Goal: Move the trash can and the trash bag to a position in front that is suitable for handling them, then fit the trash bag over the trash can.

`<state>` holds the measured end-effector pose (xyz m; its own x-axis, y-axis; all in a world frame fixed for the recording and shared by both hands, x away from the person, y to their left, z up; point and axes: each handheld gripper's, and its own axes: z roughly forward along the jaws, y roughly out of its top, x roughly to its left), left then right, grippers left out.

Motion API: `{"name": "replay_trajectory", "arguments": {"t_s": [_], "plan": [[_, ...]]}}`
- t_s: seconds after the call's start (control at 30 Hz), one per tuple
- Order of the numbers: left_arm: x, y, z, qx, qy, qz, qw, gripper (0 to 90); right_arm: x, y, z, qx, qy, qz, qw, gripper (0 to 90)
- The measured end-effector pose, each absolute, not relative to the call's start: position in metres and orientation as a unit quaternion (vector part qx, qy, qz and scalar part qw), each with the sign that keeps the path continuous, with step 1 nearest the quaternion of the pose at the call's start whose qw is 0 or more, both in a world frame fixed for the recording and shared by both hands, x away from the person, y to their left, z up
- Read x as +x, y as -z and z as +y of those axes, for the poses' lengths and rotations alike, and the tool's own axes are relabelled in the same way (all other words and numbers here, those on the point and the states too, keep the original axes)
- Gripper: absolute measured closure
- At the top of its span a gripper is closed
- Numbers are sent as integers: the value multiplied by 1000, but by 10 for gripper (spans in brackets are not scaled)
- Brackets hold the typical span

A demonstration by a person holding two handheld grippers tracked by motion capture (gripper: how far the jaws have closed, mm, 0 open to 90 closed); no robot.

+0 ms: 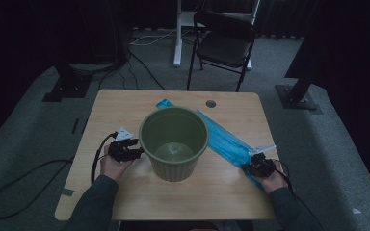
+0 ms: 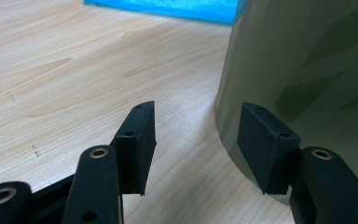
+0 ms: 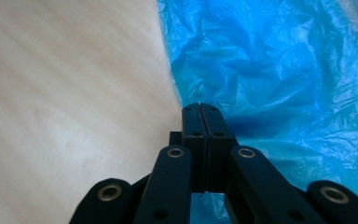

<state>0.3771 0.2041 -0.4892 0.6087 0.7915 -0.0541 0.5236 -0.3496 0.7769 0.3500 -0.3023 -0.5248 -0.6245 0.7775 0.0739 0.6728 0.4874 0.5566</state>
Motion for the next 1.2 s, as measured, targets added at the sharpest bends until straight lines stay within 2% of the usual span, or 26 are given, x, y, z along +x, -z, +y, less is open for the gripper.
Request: {"name": "replay_trajectory", "arguments": {"t_s": [0.23,0.27,0.33,0.37,0.43,0.53,1.2], "plan": [[377,489,205,804,-169,410,396,466,330,524,-314,424,-278,858,83,882],[378,489,204,804,-169,410,397,466,329,524,-315,423,-278,858,84,848],[378,489,204,804,-170,410,397,465,328,516,-313,410,-310,853,91,623],[378,489,204,803,-170,410,397,465,328,516,-313,410,-310,853,91,623],[378,489,204,804,-170,409,397,466,328,508,-309,399,-328,850,104,538],[378,490,204,805,-170,409,395,466,331,499,-296,378,-340,853,116,477],[379,489,204,802,-173,409,399,465,383,491,-250,355,-328,865,139,382]]}}
